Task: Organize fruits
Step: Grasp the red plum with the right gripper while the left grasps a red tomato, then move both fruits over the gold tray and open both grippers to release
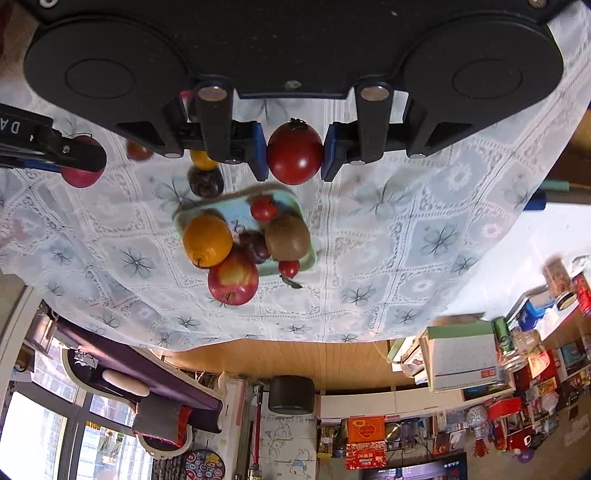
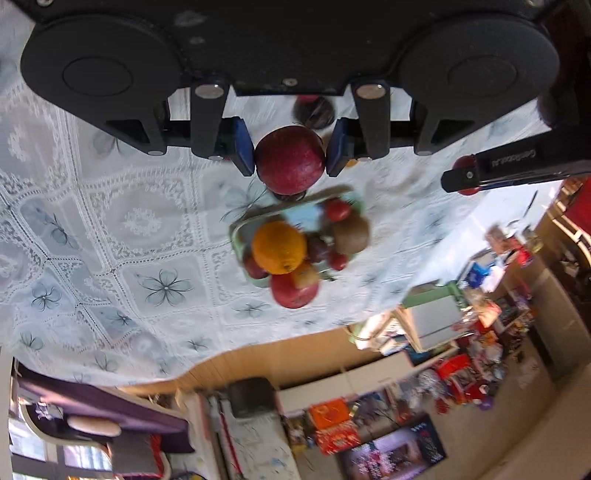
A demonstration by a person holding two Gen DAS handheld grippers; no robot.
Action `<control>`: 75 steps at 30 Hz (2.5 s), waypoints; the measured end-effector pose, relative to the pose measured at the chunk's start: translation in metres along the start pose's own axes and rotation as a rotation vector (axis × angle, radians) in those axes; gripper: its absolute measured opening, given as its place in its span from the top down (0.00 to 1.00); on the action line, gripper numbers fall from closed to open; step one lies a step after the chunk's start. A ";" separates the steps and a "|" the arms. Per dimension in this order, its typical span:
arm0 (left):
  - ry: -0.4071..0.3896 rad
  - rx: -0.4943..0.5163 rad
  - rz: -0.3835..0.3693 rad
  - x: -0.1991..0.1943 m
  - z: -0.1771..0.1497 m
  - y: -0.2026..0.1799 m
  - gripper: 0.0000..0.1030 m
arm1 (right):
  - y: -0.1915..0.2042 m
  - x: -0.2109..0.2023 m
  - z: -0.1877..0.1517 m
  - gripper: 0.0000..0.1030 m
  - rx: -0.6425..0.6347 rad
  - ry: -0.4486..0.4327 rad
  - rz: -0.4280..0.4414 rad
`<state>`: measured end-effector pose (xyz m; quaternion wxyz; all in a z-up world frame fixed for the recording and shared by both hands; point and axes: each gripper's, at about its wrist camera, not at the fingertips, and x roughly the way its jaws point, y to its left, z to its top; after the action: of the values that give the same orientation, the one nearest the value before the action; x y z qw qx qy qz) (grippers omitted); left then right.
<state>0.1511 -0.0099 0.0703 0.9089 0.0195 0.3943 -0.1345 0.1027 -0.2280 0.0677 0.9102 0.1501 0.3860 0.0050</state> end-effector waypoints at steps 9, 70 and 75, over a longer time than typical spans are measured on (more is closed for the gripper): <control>0.030 -0.035 0.054 -0.036 -0.080 0.004 0.62 | 0.029 -0.054 -0.078 0.57 -0.141 -0.025 0.003; 0.164 0.011 0.197 -0.030 -0.141 -0.009 0.57 | 0.017 -0.036 -0.116 0.56 -0.189 0.195 -0.005; 0.162 0.016 0.174 -0.026 -0.131 -0.013 0.57 | -0.001 -0.032 -0.098 0.56 -0.151 0.156 -0.064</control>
<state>0.0375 0.0016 -0.0005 0.8821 0.0718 0.4621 -0.0563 0.0111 -0.2061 0.0250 0.8857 0.0679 0.4589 0.0166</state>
